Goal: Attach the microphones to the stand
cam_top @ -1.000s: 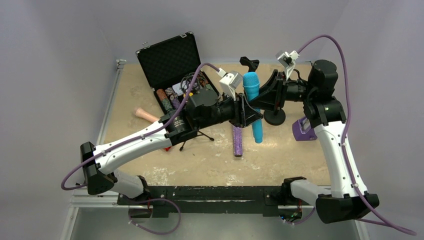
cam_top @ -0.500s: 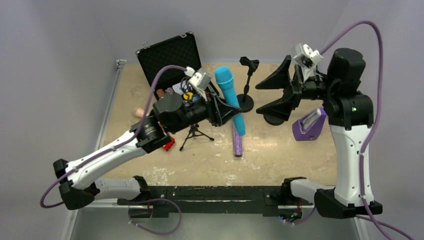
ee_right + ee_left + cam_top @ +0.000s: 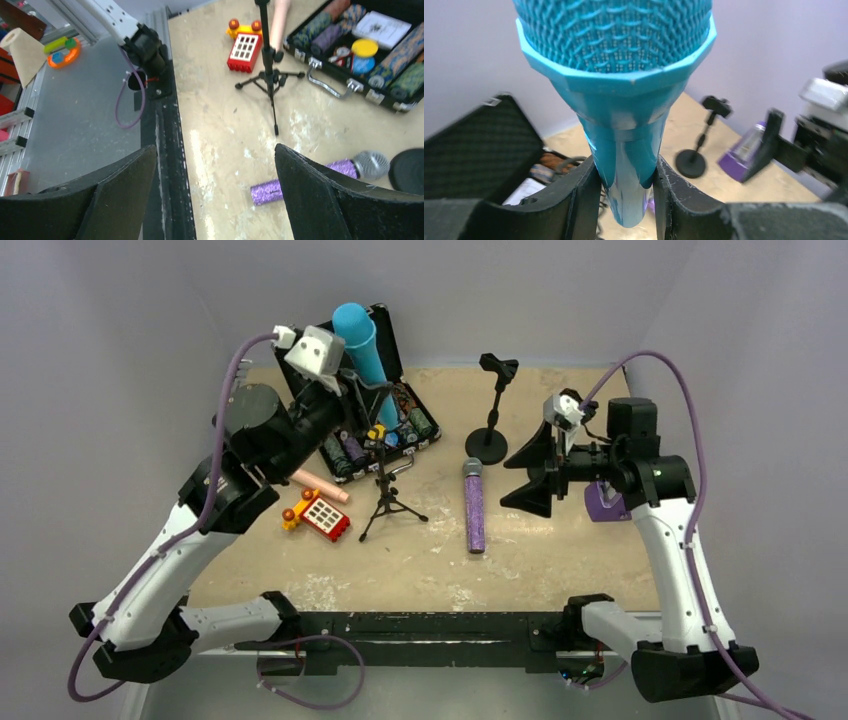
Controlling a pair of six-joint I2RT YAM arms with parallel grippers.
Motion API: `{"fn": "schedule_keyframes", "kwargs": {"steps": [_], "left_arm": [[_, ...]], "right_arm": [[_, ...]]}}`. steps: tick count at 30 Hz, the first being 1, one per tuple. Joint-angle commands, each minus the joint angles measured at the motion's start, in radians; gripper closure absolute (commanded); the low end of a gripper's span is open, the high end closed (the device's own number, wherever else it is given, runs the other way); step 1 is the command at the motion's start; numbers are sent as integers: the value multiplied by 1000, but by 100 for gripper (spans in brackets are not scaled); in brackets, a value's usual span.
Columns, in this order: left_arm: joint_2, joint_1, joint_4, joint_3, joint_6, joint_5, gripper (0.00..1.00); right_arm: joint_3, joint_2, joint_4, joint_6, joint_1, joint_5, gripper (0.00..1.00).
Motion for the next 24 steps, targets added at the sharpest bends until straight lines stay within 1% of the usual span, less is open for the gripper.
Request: {"fn": "schedule_keyframes", "kwargs": {"steps": [1, 4, 6, 10, 15, 18, 24], "left_arm": [[105, 88, -32, 112, 146, -98, 100], [157, 137, -4, 139, 143, -72, 100], [186, 155, 8, 154, 138, -52, 100], [226, 182, 16, 163, 120, -23, 100], [244, 202, 44, 142, 97, 7, 100], [252, 208, 56, 118, 89, 17, 100], [238, 230, 134, -5, 47, 52, 100]], "right_arm": [[-106, -17, 33, -143, -2, 11, 8], [-170, -20, -11, -239, -4, 2, 8], [-223, -28, -3, -264, -3, -4, 8], [-308, -52, 58, -258, -2, -16, 8], [-364, -70, 102, -247, -2, -16, 7], [-379, -63, 103, -254, -3, -14, 7], [-393, -46, 93, -276, -2, -17, 7]]}}
